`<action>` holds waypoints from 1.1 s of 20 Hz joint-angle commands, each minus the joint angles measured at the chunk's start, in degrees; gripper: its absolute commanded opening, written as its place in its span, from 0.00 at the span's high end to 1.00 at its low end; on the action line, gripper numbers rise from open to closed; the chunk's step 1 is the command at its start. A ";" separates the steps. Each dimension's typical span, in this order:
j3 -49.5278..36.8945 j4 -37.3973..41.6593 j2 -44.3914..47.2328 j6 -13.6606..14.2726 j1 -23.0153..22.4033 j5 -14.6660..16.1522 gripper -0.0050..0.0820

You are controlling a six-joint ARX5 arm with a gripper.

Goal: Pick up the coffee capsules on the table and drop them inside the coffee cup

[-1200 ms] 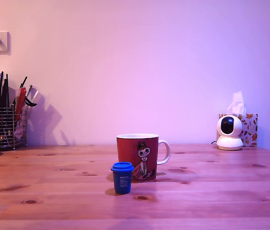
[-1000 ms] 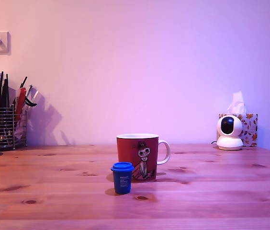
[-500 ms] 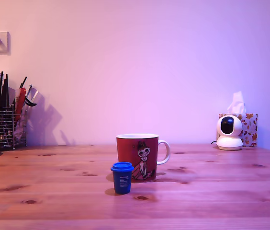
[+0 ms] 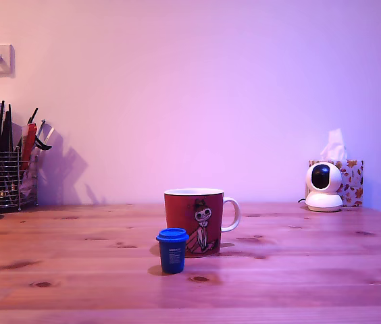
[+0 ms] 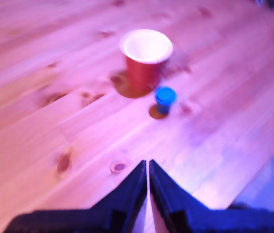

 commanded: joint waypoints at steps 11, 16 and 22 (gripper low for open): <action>-0.46 4.02 11.06 25.20 -0.02 9.88 0.89; -0.46 4.04 19.02 27.74 -0.02 11.47 0.87; -0.48 7.37 27.96 27.47 -0.02 13.73 0.21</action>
